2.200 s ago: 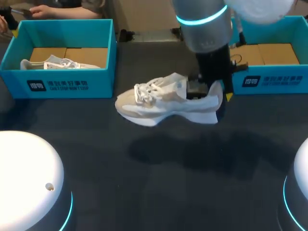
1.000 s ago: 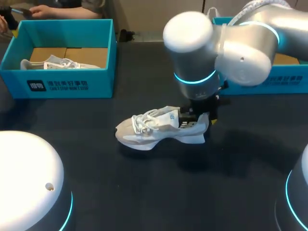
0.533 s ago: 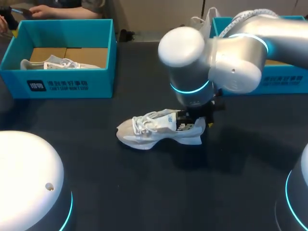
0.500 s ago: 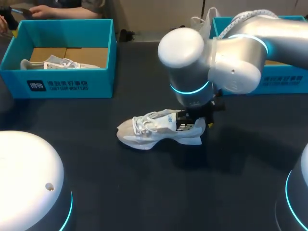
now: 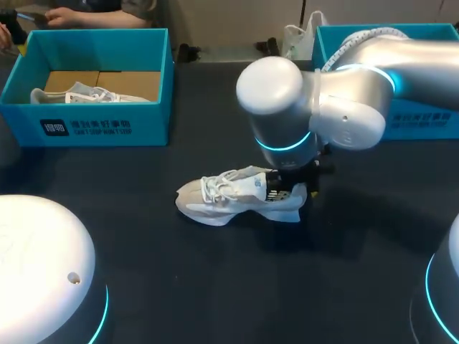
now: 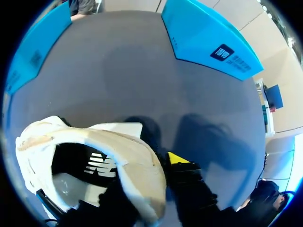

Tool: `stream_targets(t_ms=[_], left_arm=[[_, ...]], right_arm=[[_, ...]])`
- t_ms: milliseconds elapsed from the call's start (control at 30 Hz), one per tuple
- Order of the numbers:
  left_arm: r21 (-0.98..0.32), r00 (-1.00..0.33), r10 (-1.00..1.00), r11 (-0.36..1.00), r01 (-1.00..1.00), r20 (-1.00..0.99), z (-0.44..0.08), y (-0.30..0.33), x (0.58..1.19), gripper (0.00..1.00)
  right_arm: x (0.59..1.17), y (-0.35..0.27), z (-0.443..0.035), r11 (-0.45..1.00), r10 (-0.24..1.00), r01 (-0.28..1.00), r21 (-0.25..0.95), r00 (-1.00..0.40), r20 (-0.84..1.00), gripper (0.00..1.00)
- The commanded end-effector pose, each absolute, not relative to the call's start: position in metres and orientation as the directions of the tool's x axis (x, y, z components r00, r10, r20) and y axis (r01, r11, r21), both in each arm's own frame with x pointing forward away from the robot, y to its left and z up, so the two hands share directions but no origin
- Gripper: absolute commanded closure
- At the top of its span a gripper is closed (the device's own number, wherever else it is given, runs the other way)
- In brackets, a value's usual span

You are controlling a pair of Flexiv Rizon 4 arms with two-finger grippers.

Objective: Take the shoe out of the shoebox, open the shoe tongue, remove and reinsert the insole, then place the shoe into the shoebox

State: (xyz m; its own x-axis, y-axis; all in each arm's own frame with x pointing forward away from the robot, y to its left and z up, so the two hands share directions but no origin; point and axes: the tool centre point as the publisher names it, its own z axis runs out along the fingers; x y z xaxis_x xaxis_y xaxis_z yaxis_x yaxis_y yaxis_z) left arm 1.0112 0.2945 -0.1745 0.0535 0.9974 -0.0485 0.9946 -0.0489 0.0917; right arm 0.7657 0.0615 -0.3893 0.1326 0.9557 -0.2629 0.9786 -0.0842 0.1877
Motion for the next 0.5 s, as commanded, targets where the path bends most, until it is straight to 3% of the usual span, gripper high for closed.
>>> stream_targets(t_ms=[33,100,167,200,367,500], left_arm=[[0.092,0.054,0.997,-0.050,0.994,-0.046,-0.174,0.295,1.011,0.00],[0.092,0.054,0.997,-0.050,0.994,-0.046,-0.174,0.295,1.011,0.00],[0.092,0.054,0.997,-0.050,0.994,-0.046,-0.174,0.295,1.011,0.00],[0.092,0.054,0.997,-0.050,0.994,-0.046,-0.174,0.295,1.011,0.00],[0.092,0.054,0.997,-0.050,0.994,-0.046,-0.174,0.295,1.011,0.00],[0.092,0.054,0.997,-0.050,0.994,-0.046,-0.174,0.295,1.011,0.00]], right_arm=[[0.765,0.055,-0.387,-0.089,0.960,0.978,0.187,0.134,-0.245,0.21],[0.764,0.054,-0.383,-0.085,0.962,0.979,0.187,0.130,-0.241,0.18],[0.763,0.054,-0.376,-0.076,0.967,0.980,0.186,0.118,-0.224,0.03],[0.762,0.055,-0.372,-0.079,0.972,0.979,0.189,0.117,-0.203,0.00],[0.756,0.060,-0.345,-0.027,0.984,0.979,0.203,0.061,-0.167,0.00],[0.751,0.070,-0.326,0.111,0.988,0.973,0.200,-0.086,-0.125,0.00]])
